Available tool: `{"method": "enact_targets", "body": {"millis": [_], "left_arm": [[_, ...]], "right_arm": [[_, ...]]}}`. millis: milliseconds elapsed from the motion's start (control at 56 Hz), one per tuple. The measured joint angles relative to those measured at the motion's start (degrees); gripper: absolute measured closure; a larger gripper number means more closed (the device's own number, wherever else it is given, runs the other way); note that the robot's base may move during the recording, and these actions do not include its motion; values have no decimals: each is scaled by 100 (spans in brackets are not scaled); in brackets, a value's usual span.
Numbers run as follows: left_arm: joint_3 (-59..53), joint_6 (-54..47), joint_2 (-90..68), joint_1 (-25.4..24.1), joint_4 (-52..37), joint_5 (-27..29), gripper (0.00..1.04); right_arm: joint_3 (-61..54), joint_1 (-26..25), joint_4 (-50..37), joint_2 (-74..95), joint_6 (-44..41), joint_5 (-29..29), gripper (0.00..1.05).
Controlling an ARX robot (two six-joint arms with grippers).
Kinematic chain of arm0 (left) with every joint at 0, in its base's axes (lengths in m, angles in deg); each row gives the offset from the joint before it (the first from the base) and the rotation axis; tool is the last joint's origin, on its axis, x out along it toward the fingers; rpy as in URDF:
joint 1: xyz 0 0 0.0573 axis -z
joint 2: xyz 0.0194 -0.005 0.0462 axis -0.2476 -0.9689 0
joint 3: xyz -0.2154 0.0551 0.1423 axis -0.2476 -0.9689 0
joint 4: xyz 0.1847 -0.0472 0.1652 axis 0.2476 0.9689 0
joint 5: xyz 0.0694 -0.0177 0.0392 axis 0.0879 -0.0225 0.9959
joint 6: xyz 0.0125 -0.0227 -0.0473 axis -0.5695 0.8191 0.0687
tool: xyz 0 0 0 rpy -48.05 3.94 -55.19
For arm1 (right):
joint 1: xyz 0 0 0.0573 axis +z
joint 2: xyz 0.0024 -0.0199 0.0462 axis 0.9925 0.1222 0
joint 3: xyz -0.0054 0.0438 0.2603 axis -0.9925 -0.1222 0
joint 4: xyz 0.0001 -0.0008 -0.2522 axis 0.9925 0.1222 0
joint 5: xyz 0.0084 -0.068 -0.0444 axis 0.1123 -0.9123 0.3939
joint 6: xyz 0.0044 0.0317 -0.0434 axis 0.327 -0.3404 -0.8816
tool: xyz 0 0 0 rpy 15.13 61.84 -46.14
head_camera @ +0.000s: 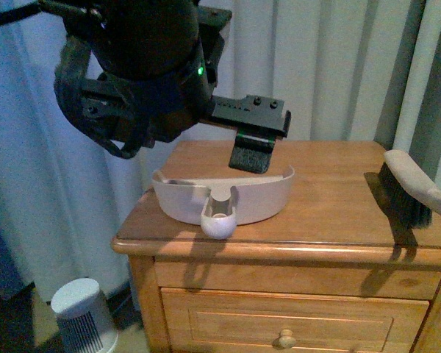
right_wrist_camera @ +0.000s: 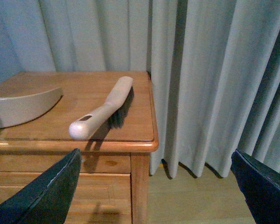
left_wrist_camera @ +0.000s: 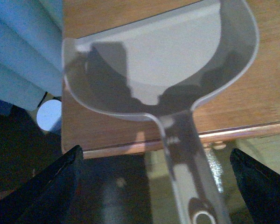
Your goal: Clean up trash
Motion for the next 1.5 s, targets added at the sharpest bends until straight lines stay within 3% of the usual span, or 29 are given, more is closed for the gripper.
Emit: {"method": "enact_targets", "body": {"millis": [964,1411,1500], "left_arm": [[-221,584,-501,48,-37,107,8],[-330,579,-507,81,-212,133,73],[-415,555,-468,66,-337,131,76]], "right_arm": [[0,0,0,0,0,0,7],[0,0,0,0,0,0,7],[0,0,0,0,0,0,7]]}}
